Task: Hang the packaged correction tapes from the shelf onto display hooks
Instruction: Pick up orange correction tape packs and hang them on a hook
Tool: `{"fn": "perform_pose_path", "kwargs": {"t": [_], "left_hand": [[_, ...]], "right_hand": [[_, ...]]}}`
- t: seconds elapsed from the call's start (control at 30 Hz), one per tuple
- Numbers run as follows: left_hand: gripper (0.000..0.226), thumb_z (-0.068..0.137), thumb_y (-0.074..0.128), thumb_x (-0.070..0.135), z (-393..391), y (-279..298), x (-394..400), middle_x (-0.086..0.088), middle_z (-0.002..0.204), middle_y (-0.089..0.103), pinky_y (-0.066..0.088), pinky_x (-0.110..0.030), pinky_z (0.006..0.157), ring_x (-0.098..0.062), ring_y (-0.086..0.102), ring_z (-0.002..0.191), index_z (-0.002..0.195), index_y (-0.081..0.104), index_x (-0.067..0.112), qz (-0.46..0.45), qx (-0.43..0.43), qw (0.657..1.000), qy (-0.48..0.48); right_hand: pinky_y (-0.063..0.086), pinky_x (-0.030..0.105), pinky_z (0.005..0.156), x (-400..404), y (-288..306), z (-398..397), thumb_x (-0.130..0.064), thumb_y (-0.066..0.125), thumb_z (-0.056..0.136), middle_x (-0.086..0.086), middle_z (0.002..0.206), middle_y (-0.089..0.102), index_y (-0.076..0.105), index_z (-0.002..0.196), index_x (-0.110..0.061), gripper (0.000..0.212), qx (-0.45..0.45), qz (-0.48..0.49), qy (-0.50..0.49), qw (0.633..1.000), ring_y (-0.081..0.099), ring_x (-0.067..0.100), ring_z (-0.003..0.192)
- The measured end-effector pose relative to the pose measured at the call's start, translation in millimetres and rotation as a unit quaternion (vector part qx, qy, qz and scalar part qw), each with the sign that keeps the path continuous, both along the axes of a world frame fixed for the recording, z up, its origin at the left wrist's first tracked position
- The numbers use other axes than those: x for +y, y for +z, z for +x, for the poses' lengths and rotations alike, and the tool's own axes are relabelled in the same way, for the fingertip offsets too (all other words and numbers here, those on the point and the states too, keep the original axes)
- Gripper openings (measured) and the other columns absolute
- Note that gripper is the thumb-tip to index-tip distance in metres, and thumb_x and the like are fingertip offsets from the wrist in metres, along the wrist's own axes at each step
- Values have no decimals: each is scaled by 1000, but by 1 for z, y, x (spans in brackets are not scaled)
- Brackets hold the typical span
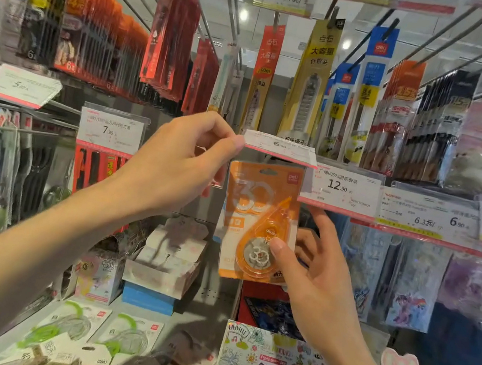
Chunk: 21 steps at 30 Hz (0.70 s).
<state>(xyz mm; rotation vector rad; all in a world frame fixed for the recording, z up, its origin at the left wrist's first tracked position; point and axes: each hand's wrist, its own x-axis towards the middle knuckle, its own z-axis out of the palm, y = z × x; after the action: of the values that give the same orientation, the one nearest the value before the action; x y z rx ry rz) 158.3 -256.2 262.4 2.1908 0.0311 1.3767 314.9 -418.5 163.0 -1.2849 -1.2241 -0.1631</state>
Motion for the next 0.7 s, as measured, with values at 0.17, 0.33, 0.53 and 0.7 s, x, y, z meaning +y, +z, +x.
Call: {"fn": "perform_pose_path", "kwargs": {"t": [0.17, 0.33, 0.53, 0.7], "left_hand": [[21, 101, 57, 40, 1, -7, 4, 4, 65, 70, 40, -12, 44, -12, 61, 45, 89, 63, 24, 7, 2, 1000, 0], [19, 101, 57, 37, 3, -19, 10, 4, 65, 69, 42, -13, 44, -11, 62, 46, 87, 62, 25, -6, 14, 1000, -8], [19, 99, 57, 43, 3, -28, 13, 4, 65, 70, 44, -15, 44, -7, 60, 46, 86, 63, 30, 2, 4, 1000, -10], [14, 93, 58, 48, 11, -75, 19, 11, 77, 71, 55, -27, 55, -4, 66, 58, 92, 62, 35, -48, 37, 998, 23]], "right_hand": [[50, 13, 99, 1, -2, -3, -52, 66, 87, -6, 129, 68, 28, 125, -76, 59, 2, -3, -11, 1000, 64, 3, 122], [57, 17, 89, 2, -5, -2, -47, 64, 90, -17, 125, 69, 38, 138, -59, 56, 8, -1, -26, 1000, 68, -2, 112], [59, 22, 90, 6, -8, 1, -44, 61, 96, -22, 127, 68, 41, 145, -52, 53, 7, -8, -41, 999, 69, -2, 111], [62, 22, 81, 15, -11, 1, -28, 57, 104, -25, 120, 72, 42, 129, -71, 51, -2, -9, -38, 999, 72, 1, 107]]}}
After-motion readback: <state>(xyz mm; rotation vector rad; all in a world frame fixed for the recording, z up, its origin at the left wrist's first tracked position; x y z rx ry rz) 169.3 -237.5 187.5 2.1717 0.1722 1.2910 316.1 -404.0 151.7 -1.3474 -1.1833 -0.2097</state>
